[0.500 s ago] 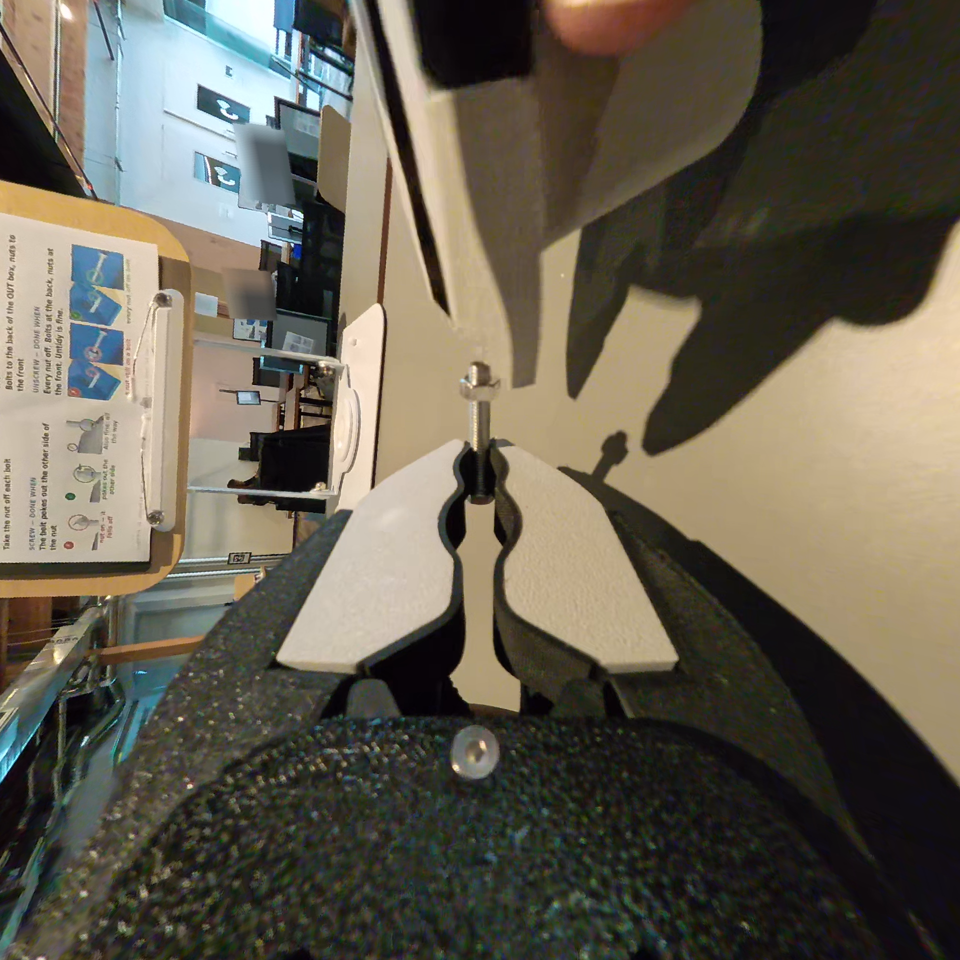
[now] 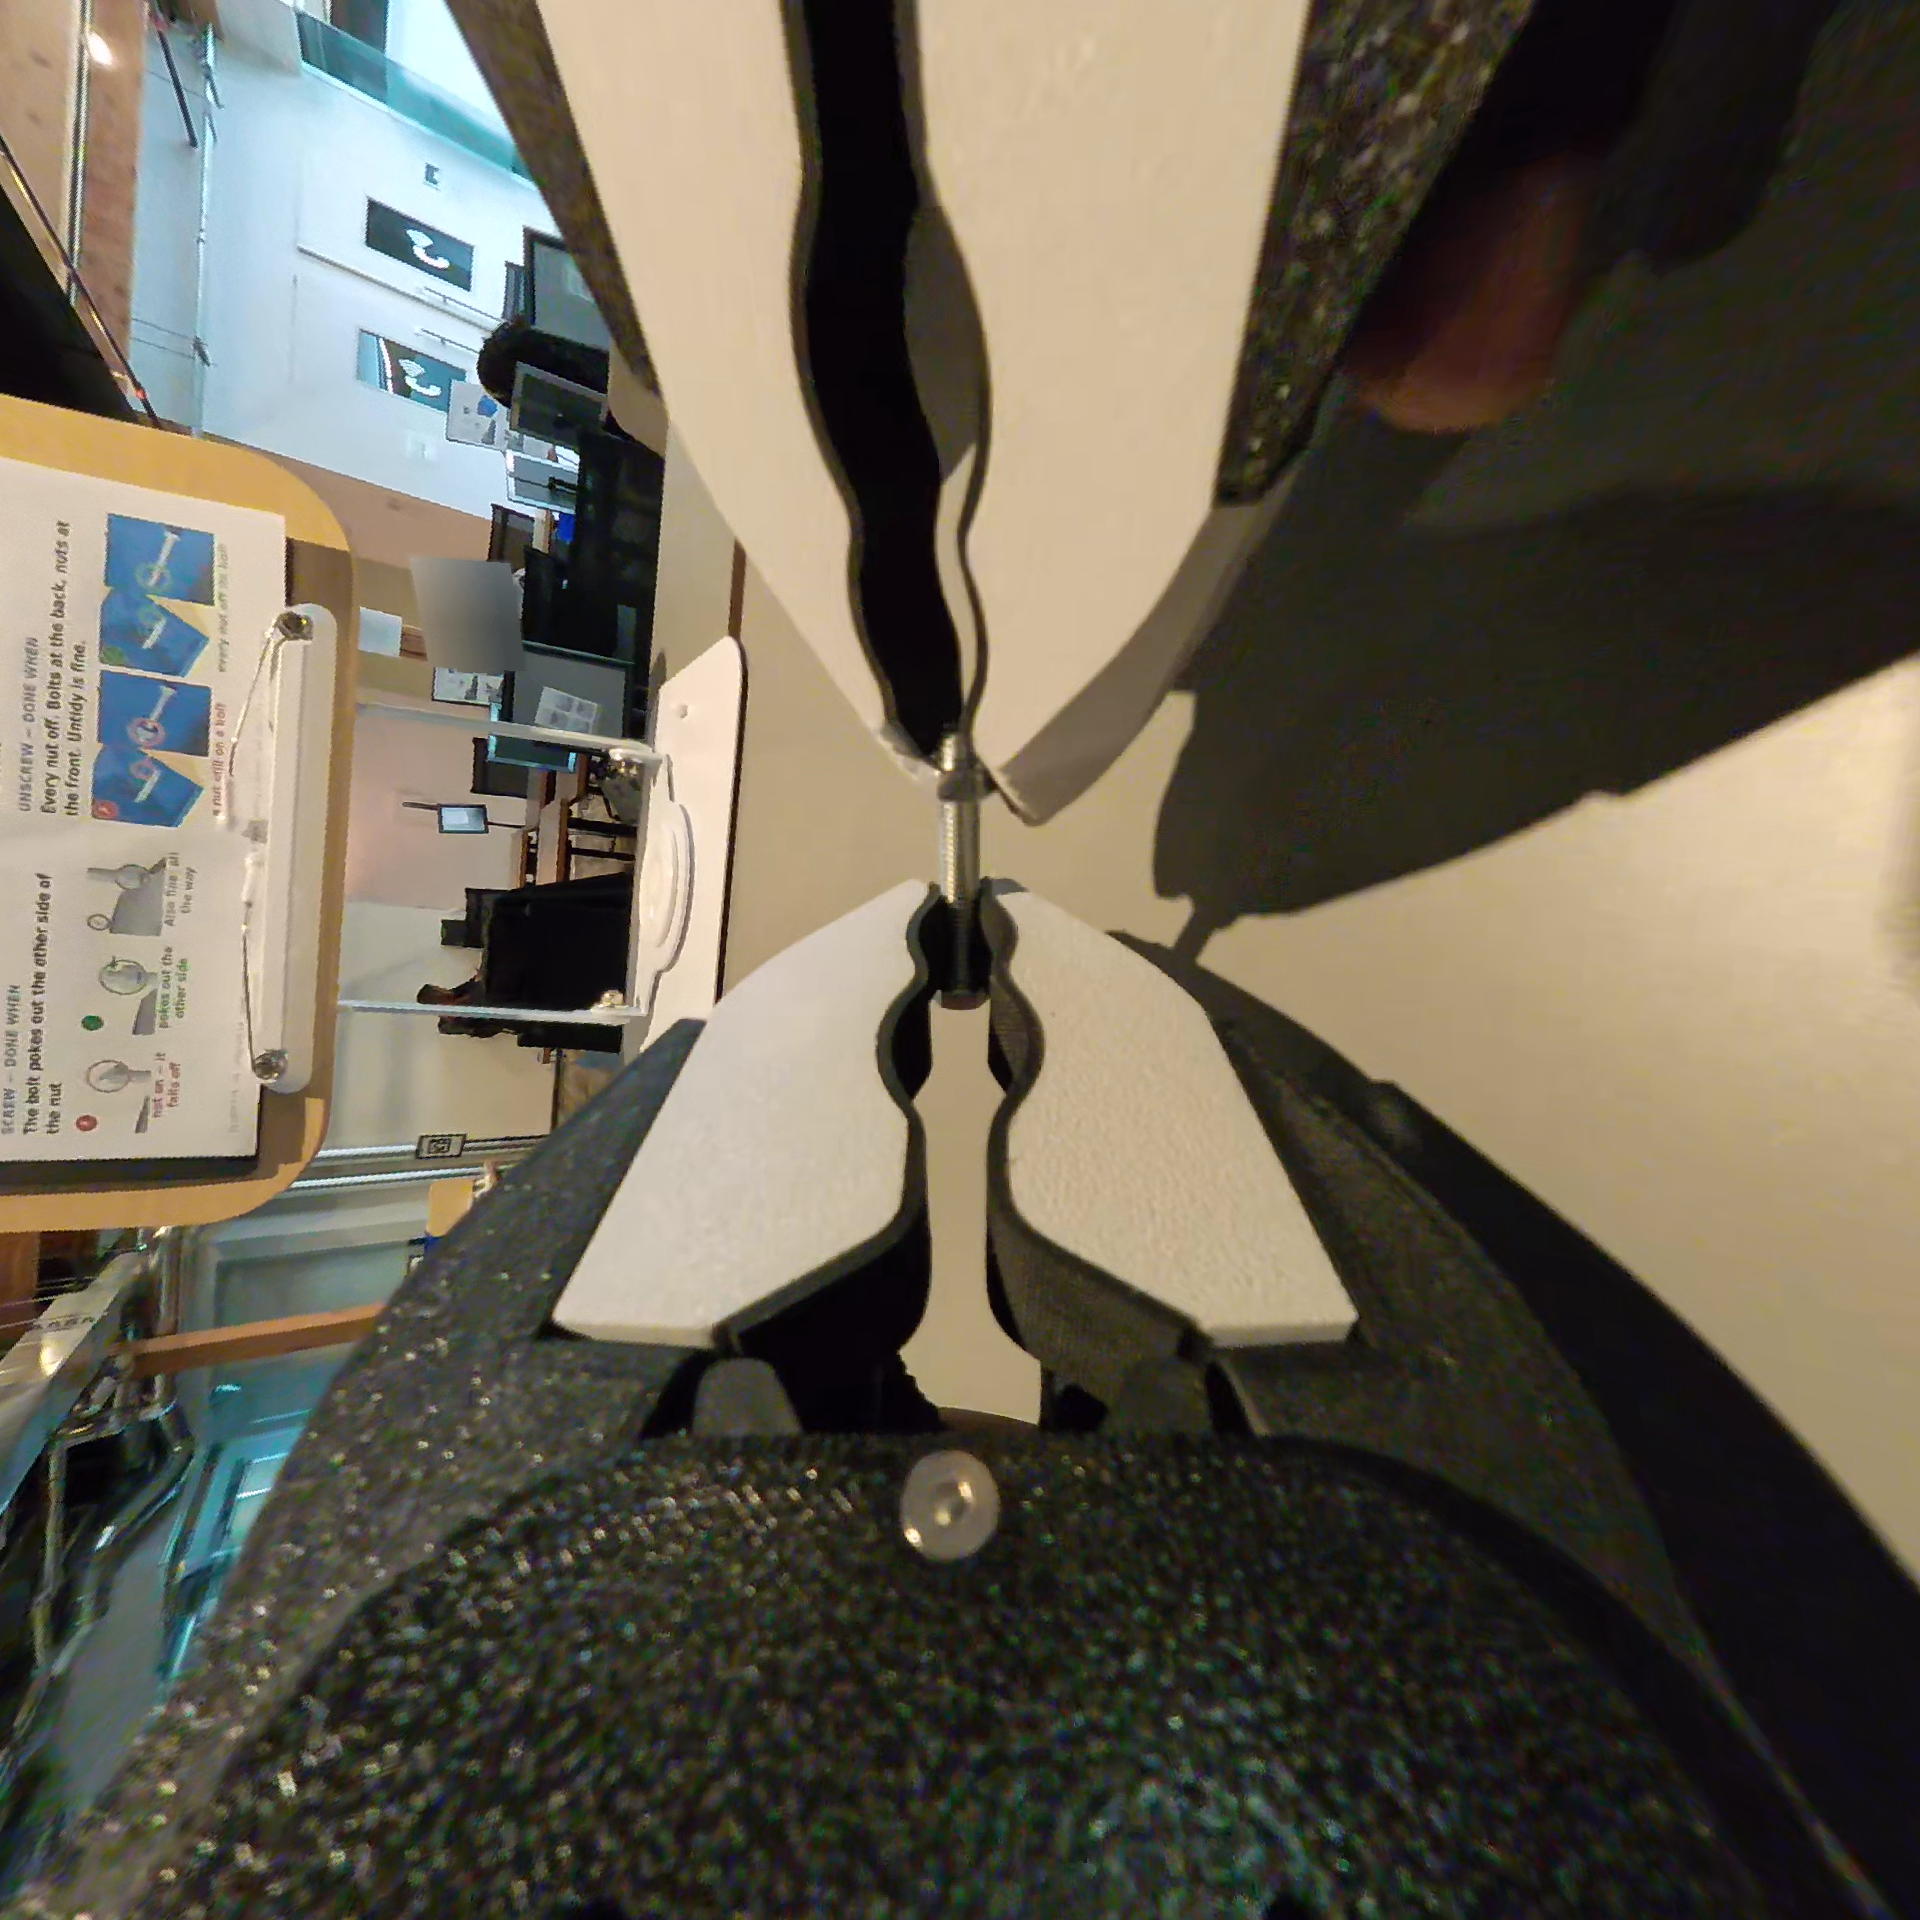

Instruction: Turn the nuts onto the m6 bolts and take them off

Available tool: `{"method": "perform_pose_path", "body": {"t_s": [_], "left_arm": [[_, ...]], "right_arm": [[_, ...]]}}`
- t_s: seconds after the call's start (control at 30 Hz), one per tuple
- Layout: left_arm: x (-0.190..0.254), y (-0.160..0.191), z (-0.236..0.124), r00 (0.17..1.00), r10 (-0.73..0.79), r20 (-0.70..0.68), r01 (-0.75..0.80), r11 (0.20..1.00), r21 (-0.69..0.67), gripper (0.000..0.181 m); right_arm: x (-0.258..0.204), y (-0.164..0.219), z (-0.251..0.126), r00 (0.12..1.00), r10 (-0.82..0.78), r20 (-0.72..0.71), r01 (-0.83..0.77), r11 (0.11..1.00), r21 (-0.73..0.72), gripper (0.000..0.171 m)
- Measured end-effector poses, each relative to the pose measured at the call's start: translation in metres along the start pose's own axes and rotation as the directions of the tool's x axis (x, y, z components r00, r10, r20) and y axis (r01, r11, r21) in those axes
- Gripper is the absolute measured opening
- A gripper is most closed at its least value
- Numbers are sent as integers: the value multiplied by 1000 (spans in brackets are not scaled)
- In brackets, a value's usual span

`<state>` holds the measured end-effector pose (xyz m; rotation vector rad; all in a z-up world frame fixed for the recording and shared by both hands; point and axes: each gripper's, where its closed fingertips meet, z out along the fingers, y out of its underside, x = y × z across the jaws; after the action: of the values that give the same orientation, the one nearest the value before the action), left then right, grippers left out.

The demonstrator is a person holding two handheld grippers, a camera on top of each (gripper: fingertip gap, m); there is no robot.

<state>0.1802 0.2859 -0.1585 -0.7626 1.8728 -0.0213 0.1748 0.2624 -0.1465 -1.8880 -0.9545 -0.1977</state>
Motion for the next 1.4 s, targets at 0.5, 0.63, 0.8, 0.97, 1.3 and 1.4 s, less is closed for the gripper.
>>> {"method": "perform_pose_path", "body": {"t_s": [0.5, 0.63, 0.8, 0.97, 1.3, 1.4], "left_arm": [[1, 2, 0, 1000, -10, -8, 10, 1000, -5, 5], [2, 3, 0, 1000, -16, -18, 16, 1000, -3, 6], [4, 2, 1, 999, -17, -33, 17, 1000, 1, 5], [6, 3, 2, 999, -8, -41, 8, 1000, -9, 5], [-1, 5, 1, 1000, -16, -5, 16, 1000, -16, 5], [-1, 7, 2, 999, -30, -13, 30, 999, -19, 5]], "right_arm": [[0, -9, -4, 856, 443, 267, -475, 878, 65, 42], [1, -2, -6, 990, 106, 92, -112, 992, 63, 40], [-3, -3, -4, 995, -98, 5, 98, 994, 46, 28], [-4, 0, 1, 998, -55, 3, 55, 998, -7, 10], [-8, -11, -1, 582, 702, 410, -754, 655, -50, 18], [-1, -9, -3, 761, 572, 307, -603, 798, 8, 22]]}}
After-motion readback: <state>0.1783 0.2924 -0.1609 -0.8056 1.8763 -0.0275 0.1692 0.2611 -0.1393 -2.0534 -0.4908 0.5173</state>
